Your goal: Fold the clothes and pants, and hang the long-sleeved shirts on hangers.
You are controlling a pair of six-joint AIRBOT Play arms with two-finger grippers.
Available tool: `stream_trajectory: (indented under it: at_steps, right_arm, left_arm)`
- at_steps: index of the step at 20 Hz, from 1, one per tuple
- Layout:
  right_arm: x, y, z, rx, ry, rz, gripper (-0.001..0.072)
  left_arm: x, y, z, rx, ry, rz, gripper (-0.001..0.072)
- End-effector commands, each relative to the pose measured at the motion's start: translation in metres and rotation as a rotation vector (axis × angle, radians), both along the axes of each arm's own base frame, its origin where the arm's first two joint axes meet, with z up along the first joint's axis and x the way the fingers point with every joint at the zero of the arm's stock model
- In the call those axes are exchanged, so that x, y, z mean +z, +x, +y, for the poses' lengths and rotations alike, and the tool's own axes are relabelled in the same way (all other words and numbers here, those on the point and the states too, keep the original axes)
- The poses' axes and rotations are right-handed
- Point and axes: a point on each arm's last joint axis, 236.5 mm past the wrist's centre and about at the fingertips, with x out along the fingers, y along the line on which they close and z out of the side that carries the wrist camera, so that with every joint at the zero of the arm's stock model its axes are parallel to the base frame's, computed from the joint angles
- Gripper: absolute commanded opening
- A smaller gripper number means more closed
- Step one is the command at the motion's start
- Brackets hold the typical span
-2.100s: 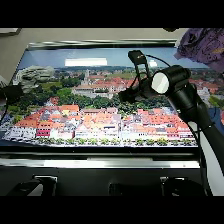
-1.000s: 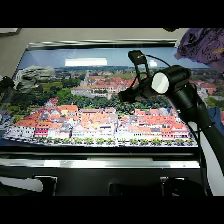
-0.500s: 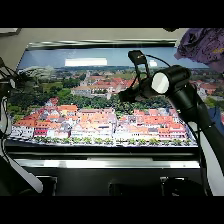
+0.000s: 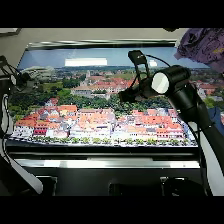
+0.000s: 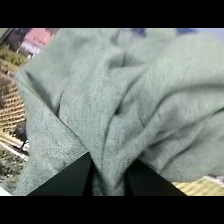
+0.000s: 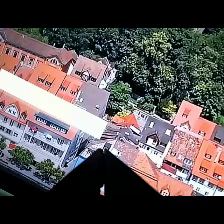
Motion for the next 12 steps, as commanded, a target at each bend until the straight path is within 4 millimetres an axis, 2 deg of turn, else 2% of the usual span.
stream_trajectory:
  at_steps: [1,4,7,9,12]
  right_arm:
    - [0.001,0.0,0.0,0.001,0.001,-0.001,0.0034]
    - [0.001,0.0,0.0,0.001,0.001,-0.001,0.0034]
    - [0.0,0.0,0.0,0.0,0.001,-0.001,0.0034]
    - [0.001,0.0,0.0,0.001,0.001,-0.001,0.0034]
    - [0.001,0.0,0.0,0.001,0.001,-0.001,0.0034]
  left_arm:
    - [0.067,-0.013,-0.05,-0.03,-0.08,-0.015,0.0017]
    - [0.12,-0.036,-0.133,-0.124,-0.204,0.007,0.0017]
    - [0.16,-0.073,-0.218,-0.25,-0.251,0.064,0.0017]
    - [0.187,-0.106,-0.289,-0.366,-0.337,0.079,0.0016]
    - [0.209,-0.165,-0.373,-0.498,-0.385,0.13,0.0017]
